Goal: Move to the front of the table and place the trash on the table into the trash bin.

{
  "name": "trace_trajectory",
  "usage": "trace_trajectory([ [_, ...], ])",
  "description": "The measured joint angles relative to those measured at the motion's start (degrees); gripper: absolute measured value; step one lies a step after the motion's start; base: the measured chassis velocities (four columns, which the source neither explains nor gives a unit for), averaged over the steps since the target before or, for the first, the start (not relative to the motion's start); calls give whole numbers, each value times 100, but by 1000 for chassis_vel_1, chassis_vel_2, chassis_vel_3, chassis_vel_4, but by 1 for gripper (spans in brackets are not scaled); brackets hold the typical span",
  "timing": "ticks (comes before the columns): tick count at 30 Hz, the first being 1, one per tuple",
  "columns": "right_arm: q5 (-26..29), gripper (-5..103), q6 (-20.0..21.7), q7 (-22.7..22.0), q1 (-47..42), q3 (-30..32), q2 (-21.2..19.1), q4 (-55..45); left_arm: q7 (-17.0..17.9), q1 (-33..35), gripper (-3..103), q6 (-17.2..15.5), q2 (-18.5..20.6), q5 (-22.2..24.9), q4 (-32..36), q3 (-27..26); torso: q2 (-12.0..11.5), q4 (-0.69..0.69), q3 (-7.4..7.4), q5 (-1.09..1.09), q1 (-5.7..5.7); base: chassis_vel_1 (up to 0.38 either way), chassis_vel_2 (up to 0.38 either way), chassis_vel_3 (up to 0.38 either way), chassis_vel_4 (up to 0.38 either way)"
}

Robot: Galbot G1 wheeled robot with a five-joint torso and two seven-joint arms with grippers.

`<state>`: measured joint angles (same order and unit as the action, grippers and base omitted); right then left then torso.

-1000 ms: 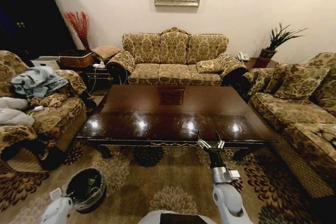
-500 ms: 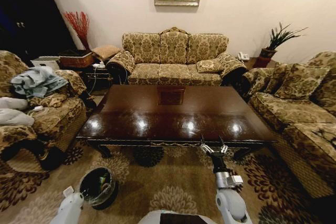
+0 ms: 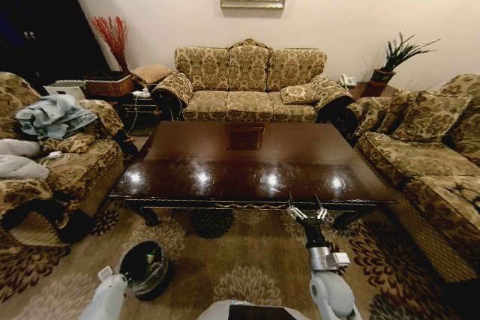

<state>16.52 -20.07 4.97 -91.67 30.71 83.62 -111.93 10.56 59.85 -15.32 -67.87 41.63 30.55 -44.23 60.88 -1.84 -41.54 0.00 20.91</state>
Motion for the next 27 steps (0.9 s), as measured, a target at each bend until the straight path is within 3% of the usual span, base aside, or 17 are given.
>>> trace_trajectory([
  [11, 6, 100, 57, -13, -18, 26, -1, -61, 106, -4, 1, -5, -196, -58, -71, -183, 0, 1, 1, 0, 0, 0, 0, 0, 0],
  [14, 15, 100, 56, -12, -27, 24, 2, -61, 168, -31, 16, 51, -244, -116, -198, -251, 0, -3, 1, 5, 0, 0, 0, 0, 0],
  [16, 25, 100, 55, -11, -34, 24, -2, -61, 174, -30, 16, 45, -255, -135, -197, -262, 0, -2, 1, 1, 0, 0, 0, 0, 0],
  [17, 44, 100, 54, -11, -40, 27, -9, -61, 197, -12, 26, 10, -266, -147, -163, -271, 0, 1, 1, 0, 0, 0, 0, 0, 0],
  [19, 66, 100, 45, -10, -39, 30, -17, -61, 232, 19, 26, -46, -275, -159, -98, -272, 0, 1, 1, 0, 0, 0, 0, 0, 0],
  [23, 98, 100, 25, -10, 25, 32, -21, -60, 323, 387, 48, -316, -307, -264, 475, -221, 0, 0, 1, 0, 0, 0, 0, 0, 0],
  [27, 58, 100, 171, -50, 119, 23, -20, -55, 470, 762, 58, -619, -336, -207, 1111, -190, 0, 0, 1, 0, 0, 0, 0, 0, 0],
])
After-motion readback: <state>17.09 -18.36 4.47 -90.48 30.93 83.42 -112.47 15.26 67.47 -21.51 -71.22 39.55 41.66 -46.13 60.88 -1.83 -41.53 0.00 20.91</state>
